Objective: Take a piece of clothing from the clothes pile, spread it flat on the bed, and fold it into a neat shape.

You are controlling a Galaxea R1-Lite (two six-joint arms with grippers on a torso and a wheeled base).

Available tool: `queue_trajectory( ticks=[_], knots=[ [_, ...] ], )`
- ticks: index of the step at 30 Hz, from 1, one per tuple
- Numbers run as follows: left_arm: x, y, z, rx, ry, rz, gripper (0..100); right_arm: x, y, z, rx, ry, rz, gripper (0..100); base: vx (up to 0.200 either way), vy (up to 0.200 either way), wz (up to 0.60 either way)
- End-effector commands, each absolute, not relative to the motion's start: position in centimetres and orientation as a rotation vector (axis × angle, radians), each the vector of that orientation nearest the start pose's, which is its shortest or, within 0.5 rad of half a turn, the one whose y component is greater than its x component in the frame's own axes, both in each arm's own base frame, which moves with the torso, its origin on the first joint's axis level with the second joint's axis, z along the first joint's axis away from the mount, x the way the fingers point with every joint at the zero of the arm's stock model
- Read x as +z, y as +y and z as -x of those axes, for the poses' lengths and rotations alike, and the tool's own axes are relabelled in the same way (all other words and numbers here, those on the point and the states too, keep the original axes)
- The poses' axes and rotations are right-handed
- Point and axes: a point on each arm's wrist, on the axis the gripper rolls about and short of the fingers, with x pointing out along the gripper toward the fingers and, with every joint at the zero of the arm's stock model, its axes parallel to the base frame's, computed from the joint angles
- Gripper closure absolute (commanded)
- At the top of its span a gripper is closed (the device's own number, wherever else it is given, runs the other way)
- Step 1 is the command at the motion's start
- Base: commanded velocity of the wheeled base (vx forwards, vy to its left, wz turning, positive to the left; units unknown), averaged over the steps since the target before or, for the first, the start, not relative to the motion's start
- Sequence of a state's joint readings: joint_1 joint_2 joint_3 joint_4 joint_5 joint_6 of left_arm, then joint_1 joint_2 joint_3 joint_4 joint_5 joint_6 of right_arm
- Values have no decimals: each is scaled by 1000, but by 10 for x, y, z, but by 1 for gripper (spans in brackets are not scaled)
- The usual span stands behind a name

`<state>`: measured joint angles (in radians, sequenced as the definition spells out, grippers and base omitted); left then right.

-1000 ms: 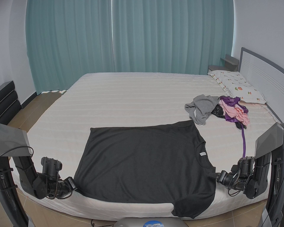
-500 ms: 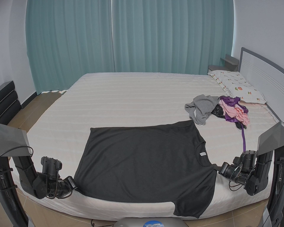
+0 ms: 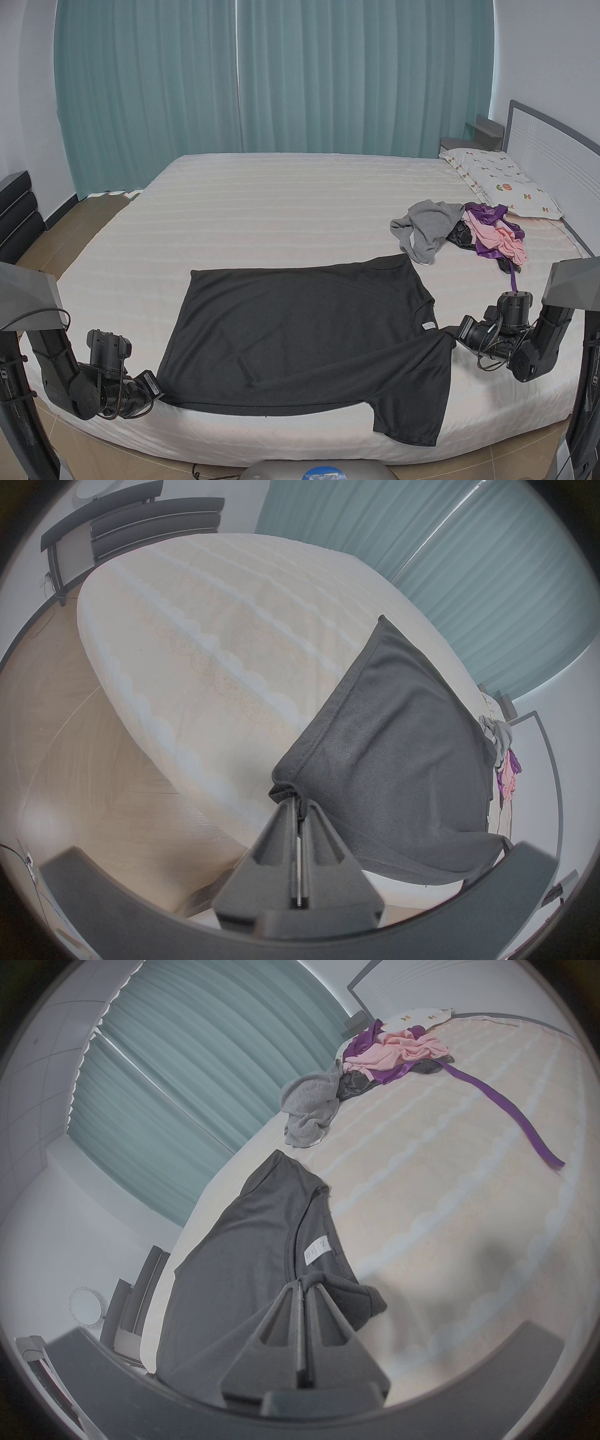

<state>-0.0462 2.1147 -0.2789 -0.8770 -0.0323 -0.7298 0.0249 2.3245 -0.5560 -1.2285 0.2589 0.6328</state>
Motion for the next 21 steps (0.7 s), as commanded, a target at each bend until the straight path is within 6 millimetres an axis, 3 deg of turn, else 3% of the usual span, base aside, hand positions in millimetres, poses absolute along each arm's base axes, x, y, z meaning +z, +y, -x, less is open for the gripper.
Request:
queue_trajectory(
  ticks=[1,5,6,10,14,18,19,21],
  knots=[
    [-16,-12,-241,280,944,664,100,-15,18,-354,112,598,-672,100,0,0,0],
    [-17,-13,-241,280,946,663,100,-25,19,-356,104,633,-666,100,0,0,0],
    [-17,-13,-241,280,946,663,100,-27,19,-355,106,642,-655,0,0,0,0],
    [-17,-13,-241,278,946,663,100,-24,15,-350,97,644,-654,0,0,0,0],
    [-16,-13,-241,279,944,664,100,-7,6,-334,87,634,-663,0,0,0,0],
    [-16,-12,-241,280,944,664,100,2,5,-293,154,702,-634,0,0,0,0],
    [-16,-12,-241,280,944,664,100,2,5,-293,154,702,-634,0,0,0,0],
    [-17,-12,-241,281,945,664,100,0,11,-263,190,786,-624,0,0,0,0]
  ],
)
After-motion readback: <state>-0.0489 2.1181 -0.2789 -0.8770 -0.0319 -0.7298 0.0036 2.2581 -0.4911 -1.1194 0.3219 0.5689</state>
